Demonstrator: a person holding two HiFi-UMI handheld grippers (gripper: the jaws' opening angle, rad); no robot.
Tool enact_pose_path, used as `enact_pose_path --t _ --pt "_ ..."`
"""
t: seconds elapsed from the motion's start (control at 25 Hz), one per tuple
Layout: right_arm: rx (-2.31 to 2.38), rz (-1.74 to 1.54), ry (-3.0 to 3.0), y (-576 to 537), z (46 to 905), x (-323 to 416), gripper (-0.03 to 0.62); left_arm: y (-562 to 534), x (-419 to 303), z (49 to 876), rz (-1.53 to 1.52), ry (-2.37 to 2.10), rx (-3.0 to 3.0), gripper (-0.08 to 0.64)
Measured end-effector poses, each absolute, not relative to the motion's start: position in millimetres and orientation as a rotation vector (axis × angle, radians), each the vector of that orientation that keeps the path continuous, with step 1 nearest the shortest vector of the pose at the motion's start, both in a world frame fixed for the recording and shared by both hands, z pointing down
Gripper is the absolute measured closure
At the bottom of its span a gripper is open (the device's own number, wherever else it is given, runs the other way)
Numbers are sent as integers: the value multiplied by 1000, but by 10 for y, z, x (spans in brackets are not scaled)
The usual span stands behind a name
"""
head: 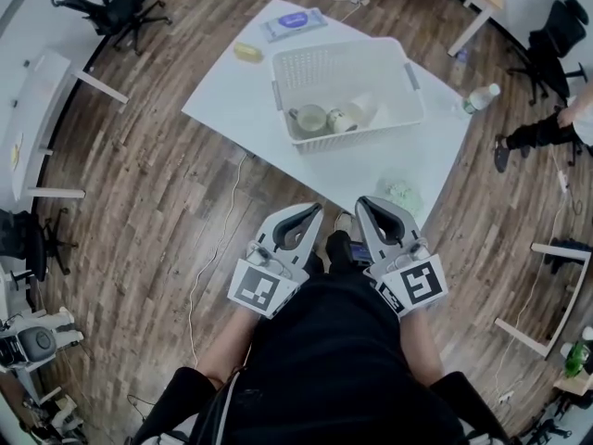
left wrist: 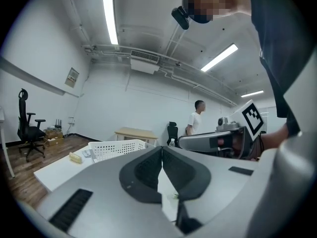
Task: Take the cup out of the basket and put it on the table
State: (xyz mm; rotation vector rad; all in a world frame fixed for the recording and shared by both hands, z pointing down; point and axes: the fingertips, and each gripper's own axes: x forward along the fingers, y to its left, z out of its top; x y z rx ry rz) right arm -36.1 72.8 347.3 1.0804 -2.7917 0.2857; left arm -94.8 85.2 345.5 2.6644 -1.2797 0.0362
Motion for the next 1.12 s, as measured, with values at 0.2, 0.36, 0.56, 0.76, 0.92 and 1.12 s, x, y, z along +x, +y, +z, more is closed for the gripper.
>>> enact_pose_path --t 0.2,0.36,0.56,0.76,0.92,1.12 --pt "1071 281 -2816 465 3420 -245 568 599 -857 3410 52 -1305 2649 551" --pt "1043 292 -2831 283 3427 -112 568 363 -710 3326 45 -1331 2650 551" --pt "983 307 -2862 106 3462 56 568 138 -493 3378 85 -1393 2617 551" --pt "928 345 -2887 -37 3525 213 568 -41 -313 3481 133 -1452 2574 551" --pt "931 359 -2894 -151 3522 291 568 -210 -277 3409 168 -1467 2576 549" --pt "984 381 -2877 -207 3593 396 568 -410 -334 3435 232 -1433 2631 549"
